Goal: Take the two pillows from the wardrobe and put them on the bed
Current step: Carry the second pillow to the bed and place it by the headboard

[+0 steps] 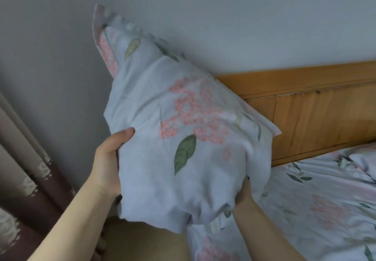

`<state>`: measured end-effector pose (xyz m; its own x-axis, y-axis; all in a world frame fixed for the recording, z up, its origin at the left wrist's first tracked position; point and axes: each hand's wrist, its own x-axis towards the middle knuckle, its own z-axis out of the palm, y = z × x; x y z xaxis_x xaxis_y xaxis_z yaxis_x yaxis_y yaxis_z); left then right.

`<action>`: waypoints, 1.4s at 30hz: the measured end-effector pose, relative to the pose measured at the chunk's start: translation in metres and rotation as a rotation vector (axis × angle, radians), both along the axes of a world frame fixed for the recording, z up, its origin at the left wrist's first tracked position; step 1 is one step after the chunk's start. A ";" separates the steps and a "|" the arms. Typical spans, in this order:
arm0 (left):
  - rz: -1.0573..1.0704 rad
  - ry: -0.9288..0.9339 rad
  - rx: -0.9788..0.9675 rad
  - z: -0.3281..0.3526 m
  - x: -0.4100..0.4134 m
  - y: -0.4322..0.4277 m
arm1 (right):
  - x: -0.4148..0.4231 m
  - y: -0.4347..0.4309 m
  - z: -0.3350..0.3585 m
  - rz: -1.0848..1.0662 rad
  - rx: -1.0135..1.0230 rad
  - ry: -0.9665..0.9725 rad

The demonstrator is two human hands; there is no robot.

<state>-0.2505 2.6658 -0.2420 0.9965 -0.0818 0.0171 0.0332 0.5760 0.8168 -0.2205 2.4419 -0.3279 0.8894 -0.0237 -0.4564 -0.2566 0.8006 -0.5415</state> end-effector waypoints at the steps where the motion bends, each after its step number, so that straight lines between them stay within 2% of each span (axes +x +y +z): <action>1: 0.034 0.065 0.044 -0.003 -0.001 0.008 | 0.004 0.000 -0.003 -0.039 0.056 0.028; 7: 0.502 0.280 0.643 -0.038 0.022 0.030 | 0.031 0.014 -0.011 -0.042 0.071 0.010; 12: 0.508 0.361 0.895 -0.052 0.066 0.058 | 0.051 0.023 -0.010 -0.053 0.083 -0.036; 13: 0.455 0.425 0.866 -0.054 0.074 0.065 | 0.053 0.024 -0.012 -0.050 0.078 -0.050; 16: 0.176 0.587 0.513 -0.070 0.094 0.078 | 0.059 0.030 -0.019 -0.078 0.030 -0.025; 17: 0.121 0.631 0.483 -0.086 0.101 0.085 | 0.060 0.032 -0.020 -0.105 0.045 -0.015; 20: 0.070 0.688 0.510 -0.125 0.118 0.087 | 0.074 0.029 -0.042 -0.169 0.206 0.032; 23: 0.026 0.701 0.466 -0.145 0.125 0.077 | 0.068 0.018 -0.038 -0.213 0.024 0.025; 28: -0.070 0.657 0.529 -0.228 0.180 0.062 | 0.052 -0.024 -0.056 -0.393 0.052 0.117; 31: -0.054 0.671 0.552 -0.218 0.183 0.018 | 0.049 -0.062 -0.068 -0.505 0.058 0.182; 35: -0.022 0.628 0.541 -0.157 0.150 -0.071 | 0.049 -0.125 -0.085 -0.549 -0.007 0.213; 42: 0.027 0.648 0.547 -0.174 0.165 -0.197 | 0.074 -0.249 -0.118 -0.532 -0.105 0.316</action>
